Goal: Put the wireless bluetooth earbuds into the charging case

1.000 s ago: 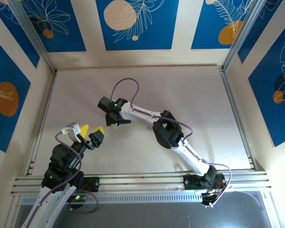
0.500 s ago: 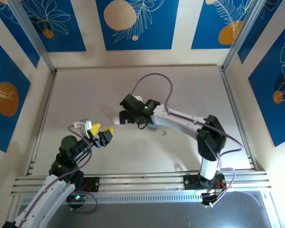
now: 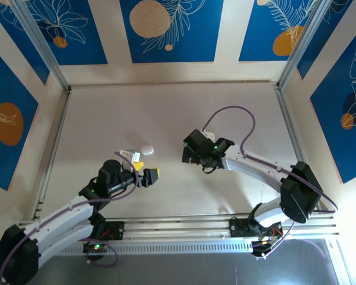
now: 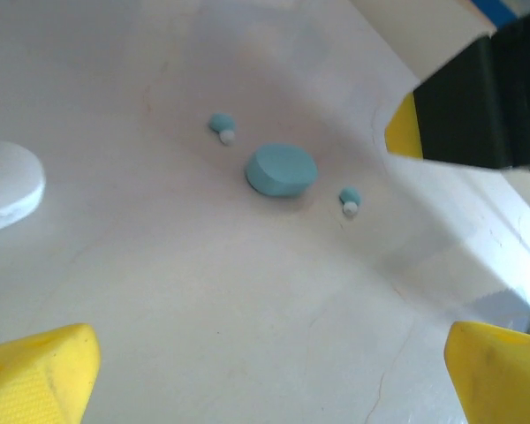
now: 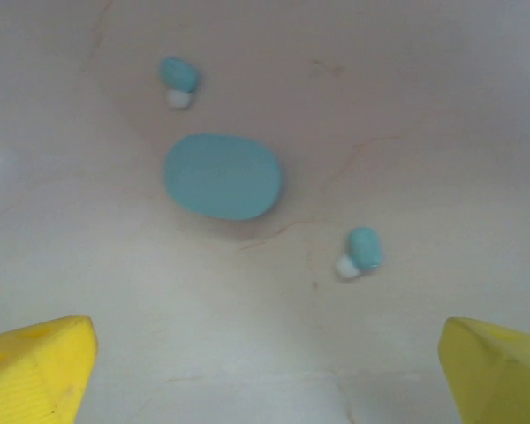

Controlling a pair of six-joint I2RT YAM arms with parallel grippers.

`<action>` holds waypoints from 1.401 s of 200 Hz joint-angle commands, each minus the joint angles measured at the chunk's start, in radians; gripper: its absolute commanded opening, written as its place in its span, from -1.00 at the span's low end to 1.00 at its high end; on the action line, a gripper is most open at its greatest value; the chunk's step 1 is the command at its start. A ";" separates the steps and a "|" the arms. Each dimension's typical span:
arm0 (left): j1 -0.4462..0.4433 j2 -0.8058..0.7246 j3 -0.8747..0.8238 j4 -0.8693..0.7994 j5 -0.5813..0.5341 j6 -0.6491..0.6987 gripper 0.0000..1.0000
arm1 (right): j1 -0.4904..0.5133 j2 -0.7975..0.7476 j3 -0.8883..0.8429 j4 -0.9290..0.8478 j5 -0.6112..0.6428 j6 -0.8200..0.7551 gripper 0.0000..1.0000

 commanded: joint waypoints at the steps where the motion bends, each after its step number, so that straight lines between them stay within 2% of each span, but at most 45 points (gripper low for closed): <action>1: -0.051 0.063 0.053 0.099 -0.043 0.049 0.99 | -0.025 -0.041 -0.020 0.026 -0.013 0.032 0.99; 49: -0.139 0.139 0.098 0.079 -0.099 0.122 0.99 | -0.060 -0.030 -0.029 0.058 -0.032 0.030 0.99; 80: -0.144 0.137 0.091 0.097 -0.108 0.148 0.99 | -0.068 0.029 -0.009 0.084 -0.020 0.025 0.99; 121: -0.145 0.112 0.080 0.099 -0.140 0.163 0.99 | -0.066 0.126 0.034 0.132 -0.065 -0.024 0.99; 203: -0.145 -0.018 0.048 0.058 -0.195 0.168 0.99 | -0.065 0.199 0.034 0.187 -0.079 0.065 0.98; 233: -0.144 -0.057 0.035 0.051 -0.209 0.165 0.99 | -0.061 0.246 0.092 0.095 -0.015 0.124 0.99; 280: -0.144 -0.080 0.032 0.033 -0.230 0.166 1.00 | -0.053 0.296 0.149 0.042 -0.026 0.139 0.98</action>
